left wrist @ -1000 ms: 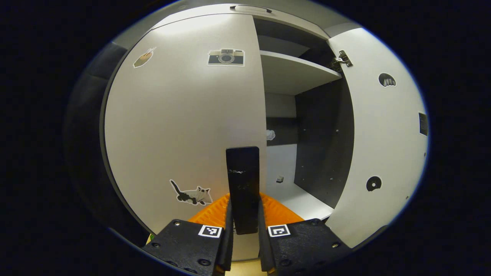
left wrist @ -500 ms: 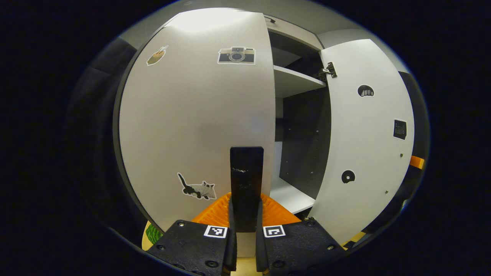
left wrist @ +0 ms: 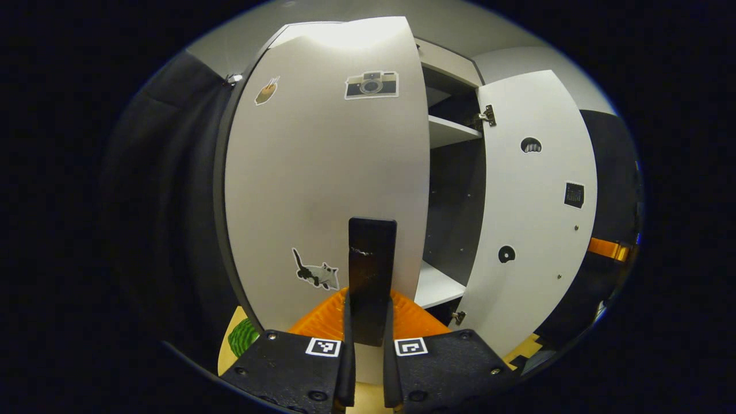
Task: Open the right door of the double-door shoe cabinet with the right hand, and open the left door with the left hand.
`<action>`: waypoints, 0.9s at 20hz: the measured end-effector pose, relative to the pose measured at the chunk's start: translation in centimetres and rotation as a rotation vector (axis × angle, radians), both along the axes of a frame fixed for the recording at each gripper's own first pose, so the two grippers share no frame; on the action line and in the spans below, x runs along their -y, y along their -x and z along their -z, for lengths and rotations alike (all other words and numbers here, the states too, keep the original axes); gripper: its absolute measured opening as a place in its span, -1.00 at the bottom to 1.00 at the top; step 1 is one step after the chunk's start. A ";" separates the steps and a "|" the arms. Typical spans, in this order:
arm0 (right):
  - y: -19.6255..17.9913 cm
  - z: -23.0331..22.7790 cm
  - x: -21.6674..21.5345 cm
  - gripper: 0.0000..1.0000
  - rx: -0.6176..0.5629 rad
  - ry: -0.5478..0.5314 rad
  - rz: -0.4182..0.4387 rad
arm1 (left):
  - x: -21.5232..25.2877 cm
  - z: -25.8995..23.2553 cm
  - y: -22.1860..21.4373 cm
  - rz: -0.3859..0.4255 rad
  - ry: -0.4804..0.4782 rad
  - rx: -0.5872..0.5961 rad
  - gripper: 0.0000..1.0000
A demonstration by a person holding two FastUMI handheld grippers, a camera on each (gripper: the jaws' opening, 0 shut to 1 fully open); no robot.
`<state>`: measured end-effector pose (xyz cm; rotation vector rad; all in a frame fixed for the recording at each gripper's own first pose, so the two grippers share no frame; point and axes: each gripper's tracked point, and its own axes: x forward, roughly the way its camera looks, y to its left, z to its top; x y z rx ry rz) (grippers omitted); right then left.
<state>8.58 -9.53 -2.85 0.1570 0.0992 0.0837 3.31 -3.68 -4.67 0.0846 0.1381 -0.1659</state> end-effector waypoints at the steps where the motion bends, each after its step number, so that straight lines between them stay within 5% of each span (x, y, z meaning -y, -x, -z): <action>1: 0.2 0.1 -0.1 -0.98 -0.004 0.010 -0.001 | -0.2 0.0 0.4 -0.002 -0.001 0.002 -0.60; 18: 1.8 3.2 -2.5 -0.98 -0.087 0.099 0.016 | -6.7 -1.1 6.3 -0.129 -0.035 0.031 -0.63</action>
